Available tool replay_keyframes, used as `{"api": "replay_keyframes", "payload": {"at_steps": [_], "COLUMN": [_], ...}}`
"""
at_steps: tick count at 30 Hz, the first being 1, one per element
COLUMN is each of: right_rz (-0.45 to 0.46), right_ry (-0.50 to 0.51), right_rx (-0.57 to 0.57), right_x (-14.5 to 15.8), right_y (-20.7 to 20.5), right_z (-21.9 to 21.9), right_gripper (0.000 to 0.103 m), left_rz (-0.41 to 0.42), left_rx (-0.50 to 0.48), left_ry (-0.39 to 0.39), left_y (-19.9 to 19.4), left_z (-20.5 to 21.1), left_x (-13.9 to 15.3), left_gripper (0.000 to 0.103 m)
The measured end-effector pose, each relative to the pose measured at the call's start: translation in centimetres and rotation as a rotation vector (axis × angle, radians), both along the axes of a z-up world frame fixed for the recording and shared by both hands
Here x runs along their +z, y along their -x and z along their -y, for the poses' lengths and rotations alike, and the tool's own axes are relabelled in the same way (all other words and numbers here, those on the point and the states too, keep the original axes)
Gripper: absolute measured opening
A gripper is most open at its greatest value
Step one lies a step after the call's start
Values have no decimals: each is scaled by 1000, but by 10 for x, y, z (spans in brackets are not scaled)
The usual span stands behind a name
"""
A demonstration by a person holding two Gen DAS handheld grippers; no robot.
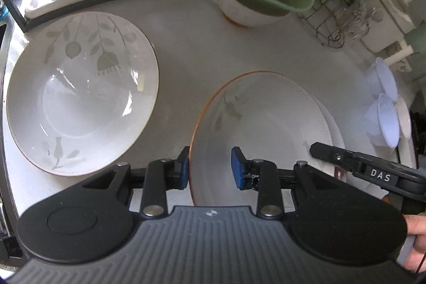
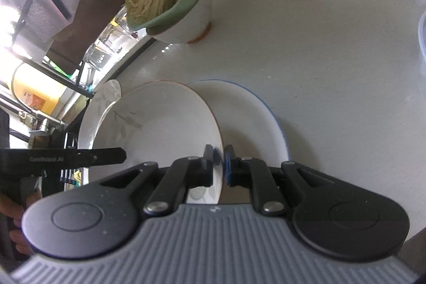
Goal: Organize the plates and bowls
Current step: 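Lift the leaf-pattern plate with the left gripper toward the rose-pattern plate, then lower the plate onto the rose-pattern plate and open the left gripper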
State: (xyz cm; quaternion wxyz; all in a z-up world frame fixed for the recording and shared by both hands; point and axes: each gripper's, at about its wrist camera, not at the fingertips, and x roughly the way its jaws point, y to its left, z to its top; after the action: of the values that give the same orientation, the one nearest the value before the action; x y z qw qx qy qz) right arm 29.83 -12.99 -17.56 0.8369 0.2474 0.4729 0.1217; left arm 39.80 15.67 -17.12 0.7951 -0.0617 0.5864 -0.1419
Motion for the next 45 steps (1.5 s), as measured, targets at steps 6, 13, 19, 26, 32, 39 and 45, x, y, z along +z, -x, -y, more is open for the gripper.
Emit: {"api": "replay_keyframes", "payload": {"at_steps": [6, 13, 19, 26, 32, 39, 45], "right_rz": [-2, 22, 39, 76, 145, 204, 268], "right_ry": [10, 33, 78, 181, 259, 279, 276], "right_rx": [3, -3, -3, 12, 27, 31, 39], "right_x": [-4, -3, 1, 6, 19, 34, 54], "right_y": [0, 1, 0, 4, 9, 20, 32], "right_z": [4, 7, 8, 8, 3, 7, 7], "right_gripper": [12, 12, 13, 13, 13, 13, 13], "left_rz": [-12, -19, -30, 4, 30, 93, 162], "left_rx": [-19, 4, 70, 119, 158, 176, 183], "left_ry": [-41, -63, -23, -2, 6, 8, 13], "left_y": [-2, -5, -2, 4, 16, 33, 51], "left_z": [11, 20, 19, 14, 9, 12, 22], "left_x": [-5, -10, -15, -5, 3, 25, 44], "left_gripper": [36, 36, 37, 37, 37, 37, 37]}}
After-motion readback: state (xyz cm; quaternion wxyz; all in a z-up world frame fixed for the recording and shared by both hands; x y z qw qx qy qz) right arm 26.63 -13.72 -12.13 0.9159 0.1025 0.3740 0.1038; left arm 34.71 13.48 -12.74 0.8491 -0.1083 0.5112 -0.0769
